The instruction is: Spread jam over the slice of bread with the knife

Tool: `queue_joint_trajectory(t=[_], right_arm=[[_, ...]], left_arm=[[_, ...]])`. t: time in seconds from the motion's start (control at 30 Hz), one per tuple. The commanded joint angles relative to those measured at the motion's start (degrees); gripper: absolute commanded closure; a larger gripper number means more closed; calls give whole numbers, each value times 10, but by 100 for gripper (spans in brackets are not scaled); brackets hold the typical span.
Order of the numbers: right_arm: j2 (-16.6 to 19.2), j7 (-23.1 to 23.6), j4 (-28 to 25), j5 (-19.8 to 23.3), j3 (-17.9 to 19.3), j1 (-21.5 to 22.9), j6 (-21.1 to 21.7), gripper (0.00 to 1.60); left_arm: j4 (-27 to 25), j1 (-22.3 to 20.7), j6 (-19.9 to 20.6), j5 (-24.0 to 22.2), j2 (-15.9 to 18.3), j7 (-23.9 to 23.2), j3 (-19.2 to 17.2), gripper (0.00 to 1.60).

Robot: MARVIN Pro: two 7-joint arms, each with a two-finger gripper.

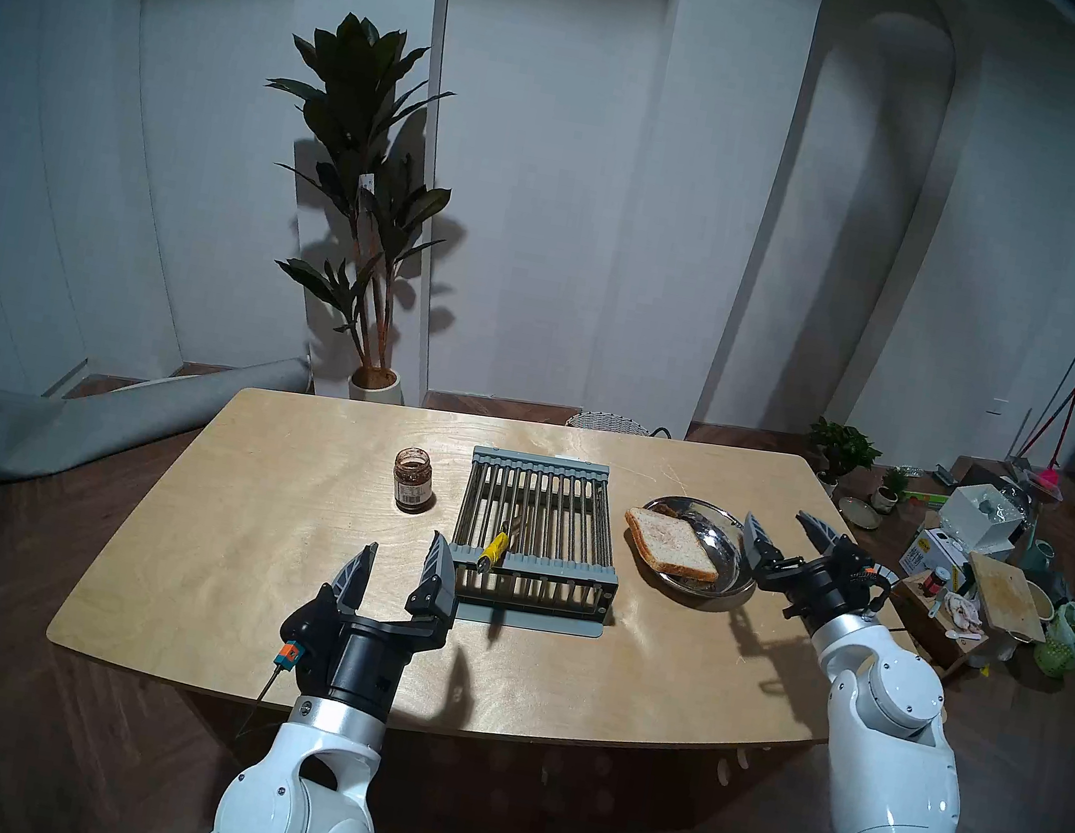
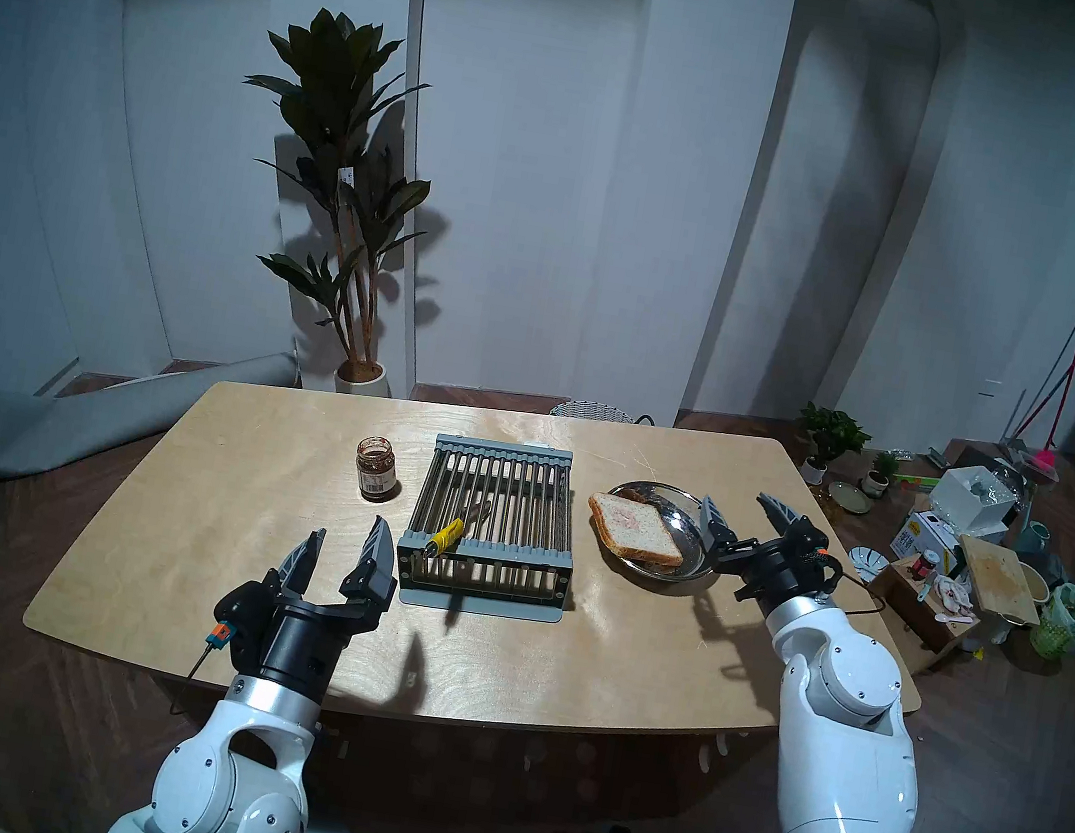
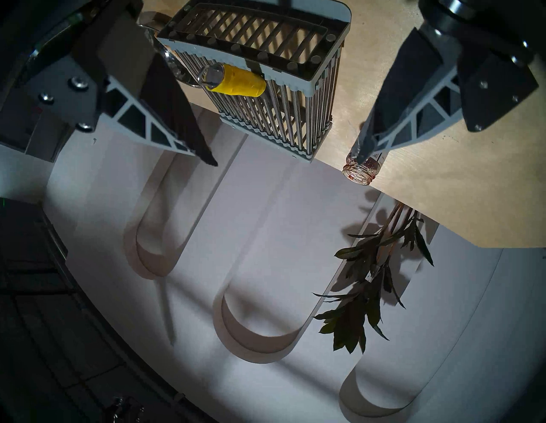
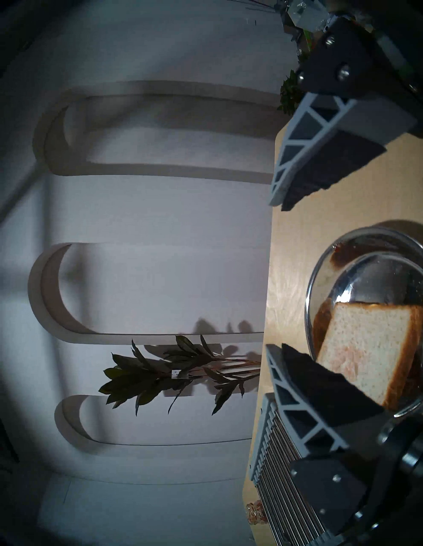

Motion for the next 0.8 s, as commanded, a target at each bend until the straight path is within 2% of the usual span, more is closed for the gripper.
queue_joint_trajectory(t=[0.0, 0.07, 0.27, 0.3, 0.37, 0.4, 0.5, 0.77], right_arm=[[19, 8, 13, 10, 15, 34, -4, 0], [20, 9, 16, 11, 15, 37, -4, 0], [27, 19, 33, 11, 11, 60, -6, 0], [28, 21, 36, 11, 10, 64, -6, 0], [29, 24, 39, 11, 7, 69, -6, 0], [29, 26, 40, 12, 6, 72, -6, 0], [31, 32, 47, 10, -1, 81, -7, 0], [34, 40, 61, 10, -12, 96, -9, 0]], left_arm=[[14, -66, -36, -17, 12, 9, 32, 0], [18, -68, -39, -17, 13, 12, 36, 0], [67, -117, -58, -27, 20, 38, 72, 0], [63, -106, -63, -27, 20, 41, 70, 0], [83, -131, -70, -31, 21, 51, 84, 0], [81, -124, -74, -33, 21, 54, 84, 0], [106, -153, -94, -38, 23, 77, 106, 0], [131, -186, -123, -41, 37, 114, 152, 0]])
